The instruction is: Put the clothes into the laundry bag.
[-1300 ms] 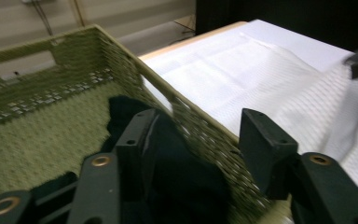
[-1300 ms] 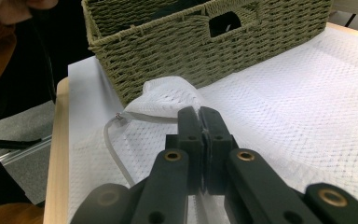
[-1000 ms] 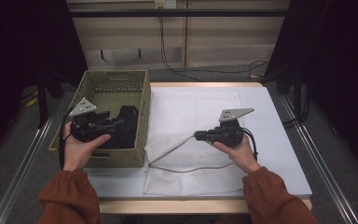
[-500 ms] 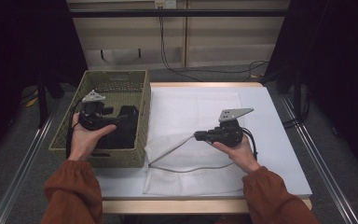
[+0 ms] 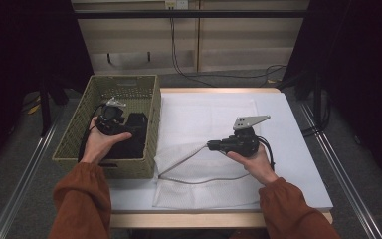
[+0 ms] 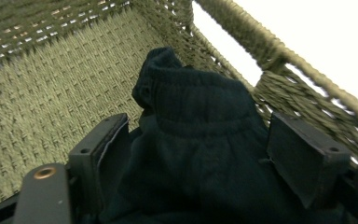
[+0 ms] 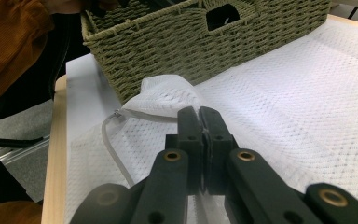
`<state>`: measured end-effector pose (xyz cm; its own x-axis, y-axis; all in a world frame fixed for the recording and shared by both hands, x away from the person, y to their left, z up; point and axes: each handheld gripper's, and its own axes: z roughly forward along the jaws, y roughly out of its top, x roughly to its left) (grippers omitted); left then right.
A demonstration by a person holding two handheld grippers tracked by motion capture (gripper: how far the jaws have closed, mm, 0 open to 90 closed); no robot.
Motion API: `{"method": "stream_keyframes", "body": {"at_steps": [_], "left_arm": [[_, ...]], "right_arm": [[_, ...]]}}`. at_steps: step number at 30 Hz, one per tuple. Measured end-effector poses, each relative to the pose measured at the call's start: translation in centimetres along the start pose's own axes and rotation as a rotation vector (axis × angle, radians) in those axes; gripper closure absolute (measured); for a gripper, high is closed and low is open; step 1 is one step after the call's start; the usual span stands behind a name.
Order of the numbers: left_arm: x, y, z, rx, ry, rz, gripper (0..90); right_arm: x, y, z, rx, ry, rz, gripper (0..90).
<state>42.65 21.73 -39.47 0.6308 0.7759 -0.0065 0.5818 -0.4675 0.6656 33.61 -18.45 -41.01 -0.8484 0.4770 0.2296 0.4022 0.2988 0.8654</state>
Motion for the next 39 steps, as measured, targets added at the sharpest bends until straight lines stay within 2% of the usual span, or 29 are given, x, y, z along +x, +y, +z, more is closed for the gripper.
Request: {"method": "stream_keyframes", "body": {"at_steps": [1,2,3,5,6,7,8,10,11,12,14,15,16,19,21,26,27,29,34,35,36,37,39], "left_arm": [[0.1,0.1,0.3,0.028,0.007,0.007,20.8],[0.2,0.1,0.6,0.041,0.002,-0.005,21.0],[0.3,0.1,0.6,0.057,-0.004,0.008,22.8],[0.2,0.1,0.8,0.072,-0.023,0.017,36.8],[0.2,0.1,0.8,0.095,-0.033,0.025,44.8],[0.1,0.2,0.8,0.116,-0.036,0.048,55.9],[0.1,0.2,0.7,0.107,-0.027,0.055,69.9],[0.2,0.2,0.5,0.107,-0.039,0.026,78.8],[0.2,0.2,0.4,0.107,-0.013,0.026,80.4],[0.5,0.1,0.2,0.11,-0.017,0.026,80.9],[0.7,-0.1,-0.3,0.097,0.016,0.013,81.4],[0.9,-0.2,-0.6,0.088,0.01,-0.002,81.6],[1.2,-0.3,-0.9,0.098,0.02,0.004,81.7],[1.9,-0.7,-1.9,0.087,0.041,-0.019,81.7],[2.4,-1.0,-2.4,0.105,0.067,-0.002,81.8],[3.5,-2.0,-3.7,0.111,0.091,-0.037,81.9],[3.6,-2.0,-4.0,0.125,0.097,-0.032,82.0],[3.8,-2.1,-3.9,0.162,0.113,-0.006,82.1],[4.2,-2.3,-2.9,0.187,0.107,-0.015,81.3],[4.4,-2.3,-2.6,0.197,0.116,-0.003,80.3],[4.6,-2.4,-2.3,0.193,0.113,-0.014,77.8],[4.6,-2.5,-2.0,0.203,0.11,-0.036,72.1],[4.9,-2.7,-1.4,0.21,0.137,-0.039,58.5]], "right_arm": [[0.0,0.0,0.0,0.0,0.002,0.0,88.2],[0.0,0.0,0.1,0.002,0.003,0.0,88.3],[0.0,0.0,0.1,0.003,0.004,-0.002,88.2],[0.0,-0.1,0.1,0.006,0.003,0.0,88.2],[0.0,-0.1,0.1,0.01,0.001,0.0,88.2],[-0.1,-0.1,0.1,0.01,0.004,0.001,88.3],[-0.1,-0.1,0.1,0.013,0.003,-0.002,88.3],[0.0,-0.1,0.1,0.012,0.001,-0.002,88.3],[0.1,-0.1,0.1,0.013,-0.001,-0.006,88.4],[0.1,-0.1,0.2,0.014,-0.003,-0.006,88.4],[0.1,-0.1,0.2,0.016,-0.001,-0.003,88.4],[0.1,-0.1,0.2,0.017,-0.002,-0.004,88.4],[0.1,-0.1,0.2,0.015,-0.002,-0.003,88.4],[0.0,-0.1,0.2,0.013,-0.005,-0.006,88.4],[0.0,-0.1,0.1,0.011,-0.003,-0.006,88.4],[0.0,-0.1,0.1,0.012,-0.007,-0.003,88.4],[0.0,-0.1,0.2,0.012,-0.007,-0.004,88.4],[0.1,-0.1,0.2,0.014,-0.007,-0.001,88.4],[0.0,-0.1,0.1,0.01,-0.008,-0.005,88.4],[0.0,-0.1,0.1,0.01,-0.008,-0.006,88.4],[0.0,-0.1,0.1,0.01,-0.008,-0.006,88.3],[0.0,-0.1,0.1,0.009,-0.007,-0.007,88.3],[0.0,-0.1,0.1,0.008,-0.005,-0.005,88.3]]}}
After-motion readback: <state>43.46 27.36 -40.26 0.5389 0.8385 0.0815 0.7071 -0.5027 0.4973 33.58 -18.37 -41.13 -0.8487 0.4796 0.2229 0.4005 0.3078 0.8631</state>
